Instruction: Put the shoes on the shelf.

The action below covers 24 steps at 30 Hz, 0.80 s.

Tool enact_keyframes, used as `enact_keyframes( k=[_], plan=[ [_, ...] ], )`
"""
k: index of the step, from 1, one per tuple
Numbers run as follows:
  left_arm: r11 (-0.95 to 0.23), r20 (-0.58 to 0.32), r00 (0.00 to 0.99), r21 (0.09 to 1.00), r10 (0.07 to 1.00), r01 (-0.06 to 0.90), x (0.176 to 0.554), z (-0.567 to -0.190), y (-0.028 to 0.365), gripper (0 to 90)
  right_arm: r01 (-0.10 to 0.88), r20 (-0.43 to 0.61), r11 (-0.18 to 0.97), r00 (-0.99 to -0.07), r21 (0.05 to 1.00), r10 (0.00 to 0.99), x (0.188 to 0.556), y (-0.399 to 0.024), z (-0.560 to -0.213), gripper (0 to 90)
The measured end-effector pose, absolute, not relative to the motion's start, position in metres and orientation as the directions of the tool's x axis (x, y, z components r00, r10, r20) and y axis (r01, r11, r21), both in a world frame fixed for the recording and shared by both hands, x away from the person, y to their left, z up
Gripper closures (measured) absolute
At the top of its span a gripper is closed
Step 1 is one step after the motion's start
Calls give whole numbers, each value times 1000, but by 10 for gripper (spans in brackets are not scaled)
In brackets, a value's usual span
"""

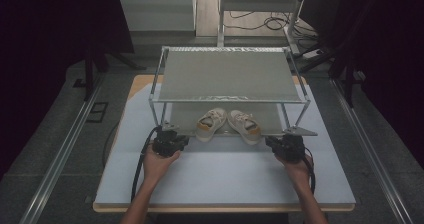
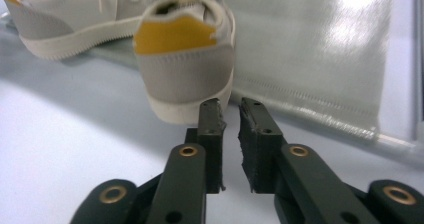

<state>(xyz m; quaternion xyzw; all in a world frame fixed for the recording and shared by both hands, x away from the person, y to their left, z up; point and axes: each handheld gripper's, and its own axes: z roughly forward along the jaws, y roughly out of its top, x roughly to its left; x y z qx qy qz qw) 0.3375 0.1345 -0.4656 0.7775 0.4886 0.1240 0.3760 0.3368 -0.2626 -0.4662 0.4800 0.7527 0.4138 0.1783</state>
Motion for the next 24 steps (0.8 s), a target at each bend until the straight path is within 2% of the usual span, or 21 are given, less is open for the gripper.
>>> enact_keyframes(
  k=[9,24],
  plan=[
    [-264,-172,504,687,846,677,349,-472,122,894,580,109,217,-474,785,873,341,-258,-475,876],
    [-300,-183,542,669,821,680,356,-471,101,899,580,85,251,-490,775,867,348,-241,-475,883]
  ],
)
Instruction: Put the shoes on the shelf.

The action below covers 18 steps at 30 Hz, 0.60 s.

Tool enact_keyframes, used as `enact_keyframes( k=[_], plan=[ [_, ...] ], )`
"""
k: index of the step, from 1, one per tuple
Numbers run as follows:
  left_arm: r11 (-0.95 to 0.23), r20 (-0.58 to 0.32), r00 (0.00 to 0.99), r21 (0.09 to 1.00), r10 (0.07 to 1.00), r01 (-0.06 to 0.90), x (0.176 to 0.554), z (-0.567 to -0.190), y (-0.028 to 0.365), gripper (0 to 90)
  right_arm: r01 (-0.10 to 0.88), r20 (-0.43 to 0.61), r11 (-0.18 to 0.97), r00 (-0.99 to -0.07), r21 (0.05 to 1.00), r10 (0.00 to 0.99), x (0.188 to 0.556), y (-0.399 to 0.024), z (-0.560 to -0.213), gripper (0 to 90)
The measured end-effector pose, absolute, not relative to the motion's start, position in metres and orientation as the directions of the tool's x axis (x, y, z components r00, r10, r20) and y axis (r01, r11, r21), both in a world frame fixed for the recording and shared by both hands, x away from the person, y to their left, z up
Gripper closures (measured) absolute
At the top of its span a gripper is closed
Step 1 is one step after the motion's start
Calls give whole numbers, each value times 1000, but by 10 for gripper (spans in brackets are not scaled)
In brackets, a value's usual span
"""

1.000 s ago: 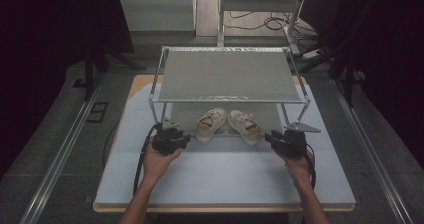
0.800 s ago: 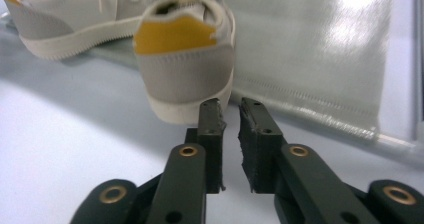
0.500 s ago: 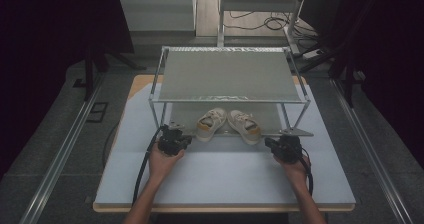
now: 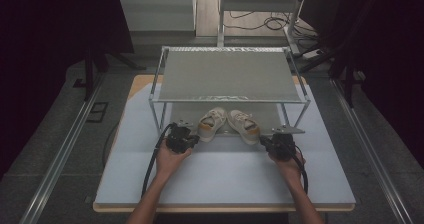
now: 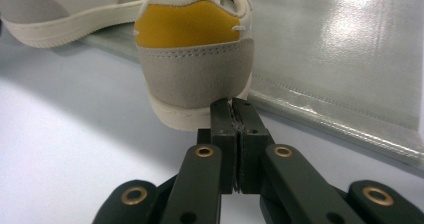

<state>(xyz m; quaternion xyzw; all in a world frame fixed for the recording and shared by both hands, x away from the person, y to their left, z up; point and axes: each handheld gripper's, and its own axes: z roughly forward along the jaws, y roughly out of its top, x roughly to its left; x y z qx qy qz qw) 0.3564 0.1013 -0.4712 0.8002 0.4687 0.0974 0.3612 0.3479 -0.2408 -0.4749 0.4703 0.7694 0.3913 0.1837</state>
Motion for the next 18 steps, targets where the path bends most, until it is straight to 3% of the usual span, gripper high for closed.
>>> enact_keyframes(
  k=[18],
  plan=[
    [-341,-204,595,657,778,672,365,-470,69,897,564,116,279,-565,777,817,348,-210,-476,881]
  ],
)
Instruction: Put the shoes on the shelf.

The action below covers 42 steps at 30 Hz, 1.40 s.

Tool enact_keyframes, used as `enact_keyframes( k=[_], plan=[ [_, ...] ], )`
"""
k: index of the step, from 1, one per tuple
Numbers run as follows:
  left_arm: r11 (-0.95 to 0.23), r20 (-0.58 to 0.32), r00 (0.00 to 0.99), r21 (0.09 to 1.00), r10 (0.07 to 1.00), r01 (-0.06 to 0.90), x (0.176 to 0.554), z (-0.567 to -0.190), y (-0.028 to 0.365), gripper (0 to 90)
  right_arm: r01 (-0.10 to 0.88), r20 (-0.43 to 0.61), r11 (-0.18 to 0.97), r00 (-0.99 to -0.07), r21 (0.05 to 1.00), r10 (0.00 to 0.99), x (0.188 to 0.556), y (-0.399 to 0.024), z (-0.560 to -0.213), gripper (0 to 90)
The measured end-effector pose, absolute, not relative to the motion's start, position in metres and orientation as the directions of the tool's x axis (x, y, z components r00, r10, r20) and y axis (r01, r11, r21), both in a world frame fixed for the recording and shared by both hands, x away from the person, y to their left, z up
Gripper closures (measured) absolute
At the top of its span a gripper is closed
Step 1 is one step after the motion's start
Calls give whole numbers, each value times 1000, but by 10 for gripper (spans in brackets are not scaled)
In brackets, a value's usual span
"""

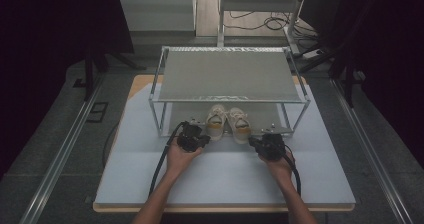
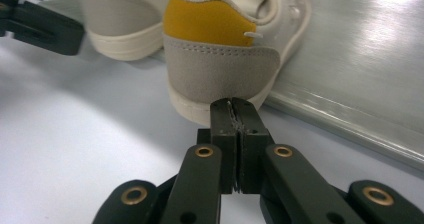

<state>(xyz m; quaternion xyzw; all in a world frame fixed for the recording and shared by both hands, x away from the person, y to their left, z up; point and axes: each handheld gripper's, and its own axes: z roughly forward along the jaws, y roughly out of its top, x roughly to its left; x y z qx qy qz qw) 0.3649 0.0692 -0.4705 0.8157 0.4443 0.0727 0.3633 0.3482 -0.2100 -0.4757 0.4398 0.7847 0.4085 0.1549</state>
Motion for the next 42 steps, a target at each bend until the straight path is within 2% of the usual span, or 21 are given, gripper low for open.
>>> enact_keyframes(
  k=[29,33,35,42],
  plan=[
    [-361,-218,600,627,769,690,389,-467,53,894,549,129,298,-608,781,783,354,-189,-478,881],
    [-383,-220,628,630,746,676,397,-468,56,892,549,127,295,-604,782,787,355,-188,-477,882],
    [-360,-243,606,619,757,698,397,-468,54,890,550,126,293,-600,782,790,357,-188,-478,882],
    [-361,-238,604,619,761,698,397,-468,47,887,557,119,266,-559,786,820,369,-191,-479,882]
  ],
)
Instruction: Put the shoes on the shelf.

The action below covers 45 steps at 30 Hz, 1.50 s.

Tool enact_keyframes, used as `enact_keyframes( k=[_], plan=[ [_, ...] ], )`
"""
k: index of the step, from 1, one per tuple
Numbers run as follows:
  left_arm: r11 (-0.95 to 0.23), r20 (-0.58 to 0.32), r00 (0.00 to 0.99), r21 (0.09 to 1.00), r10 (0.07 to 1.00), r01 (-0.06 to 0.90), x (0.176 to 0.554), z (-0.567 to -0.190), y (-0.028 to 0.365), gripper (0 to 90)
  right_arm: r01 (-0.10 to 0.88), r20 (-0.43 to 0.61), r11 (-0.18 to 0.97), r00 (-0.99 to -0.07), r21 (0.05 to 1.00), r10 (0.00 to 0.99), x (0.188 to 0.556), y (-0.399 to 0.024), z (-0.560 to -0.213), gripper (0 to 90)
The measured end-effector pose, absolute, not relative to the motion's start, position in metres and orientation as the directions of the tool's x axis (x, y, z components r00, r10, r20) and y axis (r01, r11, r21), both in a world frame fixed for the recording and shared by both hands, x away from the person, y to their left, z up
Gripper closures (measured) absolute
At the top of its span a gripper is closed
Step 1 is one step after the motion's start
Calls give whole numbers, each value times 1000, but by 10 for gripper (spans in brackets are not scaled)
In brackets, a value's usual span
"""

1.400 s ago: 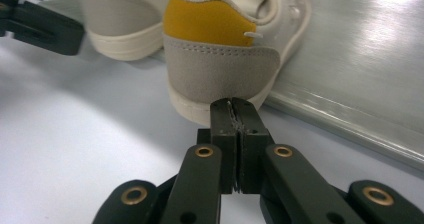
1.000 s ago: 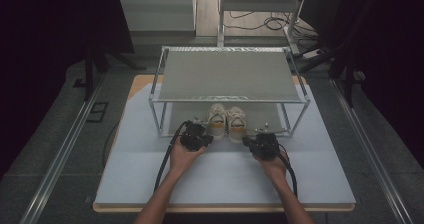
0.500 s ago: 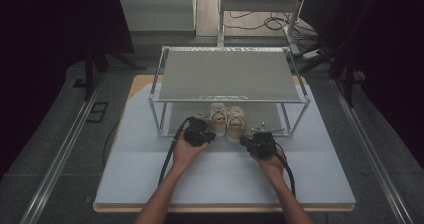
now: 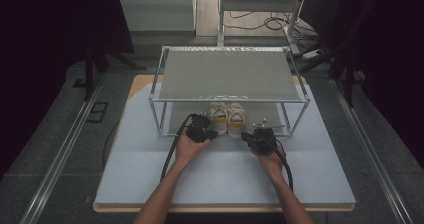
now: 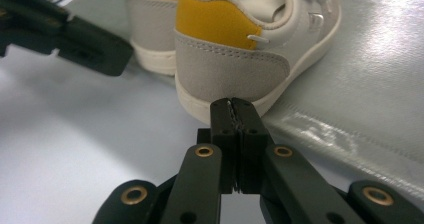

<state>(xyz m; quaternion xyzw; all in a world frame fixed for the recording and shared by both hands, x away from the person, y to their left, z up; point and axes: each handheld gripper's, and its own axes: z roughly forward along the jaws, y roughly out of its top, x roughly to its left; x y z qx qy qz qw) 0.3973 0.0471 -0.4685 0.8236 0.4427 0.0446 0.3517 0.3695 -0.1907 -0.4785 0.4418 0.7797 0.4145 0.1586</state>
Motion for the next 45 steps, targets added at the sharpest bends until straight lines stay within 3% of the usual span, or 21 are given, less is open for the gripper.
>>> enact_keyframes(
  k=[19,24,25,37,43,45],
  plan=[
    [-387,-214,601,592,770,707,410,-464,49,891,579,106,258,-519,773,848,392,-184,-486,879],
    [-325,-238,541,587,806,742,418,-467,48,890,577,96,269,-523,771,847,393,-182,-485,879],
    [-394,-188,603,603,775,694,425,-468,52,890,577,97,270,-525,771,845,393,-182,-485,879],
    [-443,-156,649,611,745,656,435,-470,53,884,582,101,255,-508,772,856,406,-183,-488,866],
    [-445,-157,647,605,746,660,435,-469,52,872,576,93,260,-511,775,855,406,-183,-489,858],
    [-357,-225,569,584,791,729,425,-467,45,850,577,88,262,-508,774,857,406,-183,-489,842]
  ],
)
